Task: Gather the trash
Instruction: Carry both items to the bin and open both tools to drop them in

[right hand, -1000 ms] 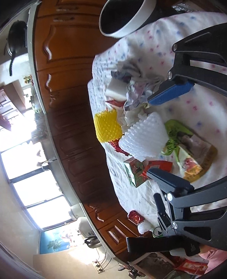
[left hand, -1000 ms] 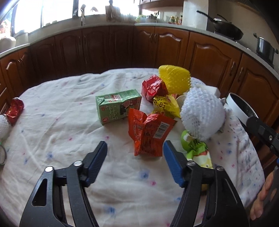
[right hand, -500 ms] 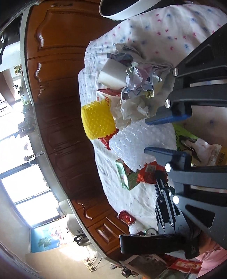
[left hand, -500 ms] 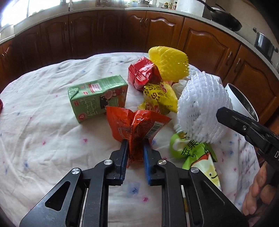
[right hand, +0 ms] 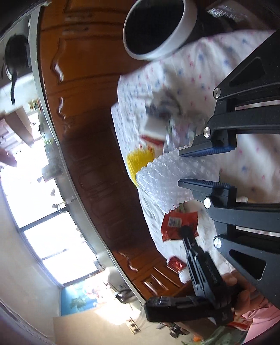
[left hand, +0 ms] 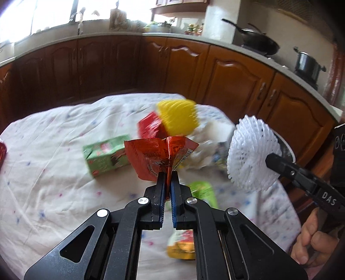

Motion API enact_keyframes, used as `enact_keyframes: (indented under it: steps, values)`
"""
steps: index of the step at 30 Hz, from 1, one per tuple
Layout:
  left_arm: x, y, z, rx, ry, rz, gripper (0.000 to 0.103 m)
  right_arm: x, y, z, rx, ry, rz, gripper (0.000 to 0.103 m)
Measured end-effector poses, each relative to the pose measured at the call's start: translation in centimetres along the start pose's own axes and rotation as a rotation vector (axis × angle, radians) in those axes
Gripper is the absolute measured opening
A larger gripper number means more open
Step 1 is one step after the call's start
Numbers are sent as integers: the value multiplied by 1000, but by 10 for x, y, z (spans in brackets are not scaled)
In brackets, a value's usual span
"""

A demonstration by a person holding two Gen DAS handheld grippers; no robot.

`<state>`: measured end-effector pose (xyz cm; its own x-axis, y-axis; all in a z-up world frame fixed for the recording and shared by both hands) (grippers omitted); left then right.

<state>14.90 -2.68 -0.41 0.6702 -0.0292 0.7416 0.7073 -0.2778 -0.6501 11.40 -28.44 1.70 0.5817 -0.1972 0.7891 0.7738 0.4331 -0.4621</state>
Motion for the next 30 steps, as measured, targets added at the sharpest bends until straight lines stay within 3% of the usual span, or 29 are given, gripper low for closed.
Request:
enact_keyframes:
  steps: [6, 17, 30]
  values:
    - [12, -2, -36, -78, 52, -9, 4, -2, -28, -46, -92, 69, -35, 21]
    - [26, 29, -124, -195, 144, 37, 4, 2, -72, -129, -261, 177, -87, 21]
    - [55, 90, -232, -283, 221, 159, 4, 33, -71, -205, -409, 224, -42, 21]
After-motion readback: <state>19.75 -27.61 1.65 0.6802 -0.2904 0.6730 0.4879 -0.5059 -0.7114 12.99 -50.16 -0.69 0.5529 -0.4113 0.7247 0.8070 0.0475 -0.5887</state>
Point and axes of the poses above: each gripper's, at about its wrist camera, not at the fingertips, and y roughly the way its jaws point, z to its left, x to its top, the point moved 3 cm from there along y, roughly the way its jaws point
